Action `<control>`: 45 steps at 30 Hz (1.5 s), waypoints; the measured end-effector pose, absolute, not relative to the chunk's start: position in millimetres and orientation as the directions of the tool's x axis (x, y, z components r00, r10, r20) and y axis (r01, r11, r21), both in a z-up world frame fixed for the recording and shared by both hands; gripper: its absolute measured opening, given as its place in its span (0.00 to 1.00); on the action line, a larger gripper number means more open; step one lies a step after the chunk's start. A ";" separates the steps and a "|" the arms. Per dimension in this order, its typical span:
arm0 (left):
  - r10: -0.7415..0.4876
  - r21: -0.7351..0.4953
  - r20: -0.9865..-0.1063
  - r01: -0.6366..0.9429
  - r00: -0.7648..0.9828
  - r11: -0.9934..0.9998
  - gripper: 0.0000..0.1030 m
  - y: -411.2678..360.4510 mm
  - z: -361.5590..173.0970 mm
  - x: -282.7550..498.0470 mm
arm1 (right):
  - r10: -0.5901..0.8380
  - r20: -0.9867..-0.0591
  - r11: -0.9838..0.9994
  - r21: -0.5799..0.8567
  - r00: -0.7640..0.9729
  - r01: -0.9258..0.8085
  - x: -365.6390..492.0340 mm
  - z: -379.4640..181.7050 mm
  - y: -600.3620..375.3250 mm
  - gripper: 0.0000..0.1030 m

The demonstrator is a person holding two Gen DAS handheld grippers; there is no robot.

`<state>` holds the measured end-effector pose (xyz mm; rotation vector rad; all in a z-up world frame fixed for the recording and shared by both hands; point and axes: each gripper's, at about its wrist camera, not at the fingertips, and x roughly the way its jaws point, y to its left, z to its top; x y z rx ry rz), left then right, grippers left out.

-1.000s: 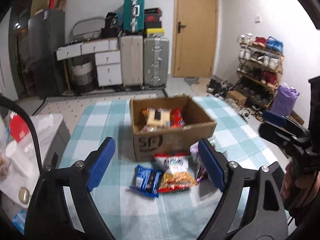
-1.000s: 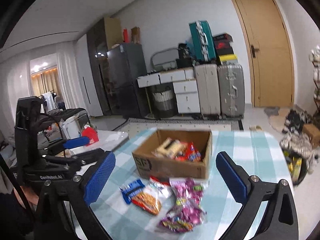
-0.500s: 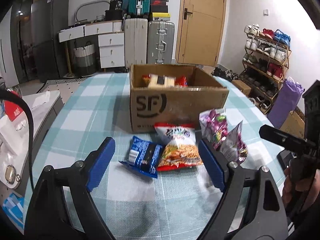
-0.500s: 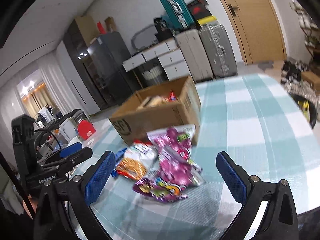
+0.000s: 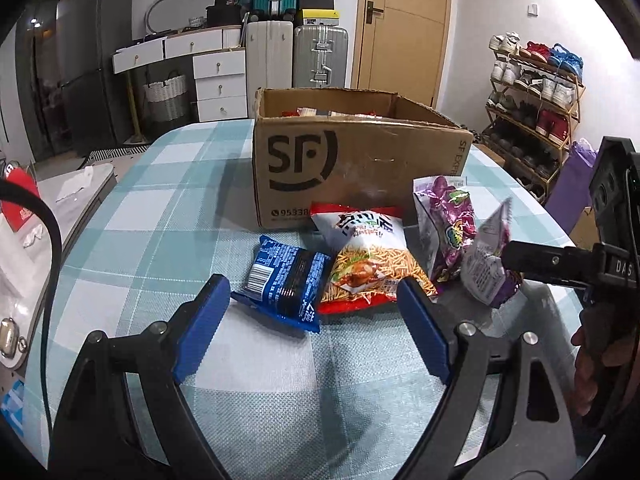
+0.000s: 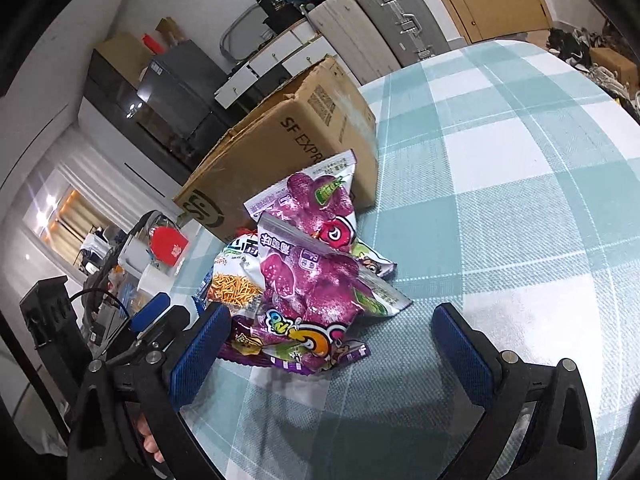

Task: Organize snacks
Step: 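Move both tools back toward the remaining snacks on the table, then grasp the purple grape candy bags with the right tool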

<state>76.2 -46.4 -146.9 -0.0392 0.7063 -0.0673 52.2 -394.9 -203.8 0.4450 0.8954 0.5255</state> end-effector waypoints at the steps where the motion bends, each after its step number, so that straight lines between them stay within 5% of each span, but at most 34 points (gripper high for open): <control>1: -0.071 -0.064 -0.648 0.038 0.758 0.997 0.82 -45.6 -148.9 76.7 | 0.600 -0.614 0.788 0.564 0.513 -0.247 53.8 -204.0 -392.2 0.99; 9: -0.059 -0.107 -0.641 -0.013 0.765 0.994 0.88 -35.5 -149.2 78.7 | 0.571 -0.643 0.814 0.525 0.509 -0.249 58.3 -200.2 -375.3 0.99; 11: -0.055 -0.108 -0.636 -0.018 0.769 0.994 1.00 -33.9 -147.9 76.2 | 0.581 -0.635 0.806 0.535 0.509 -0.251 57.8 -200.7 -374.3 0.99; 23: -0.039 -0.101 -0.598 -0.026 0.801 0.995 0.99 -29.0 -144.9 61.6 | 0.547 -0.652 0.834 0.476 0.525 -0.279 43.0 -204.9 -366.1 0.98; 28: -0.038 -0.109 -0.579 -0.031 0.814 0.994 0.99 -24.6 -141.6 54.4 | 0.537 -0.658 0.842 0.458 0.528 -0.285 42.6 -206.9 -362.3 0.75; 38: -0.021 -0.076 -0.576 -0.027 0.817 0.997 0.99 -27.8 -140.6 52.5 | 0.521 -0.652 0.853 0.417 0.551 -0.313 34.0 -206.0 -354.6 0.57; 45: -0.011 -0.070 -0.579 -0.036 0.815 0.997 0.99 -27.5 -140.1 51.9 | 0.528 -0.631 0.849 0.415 0.568 -0.327 26.5 -201.6 -359.6 0.57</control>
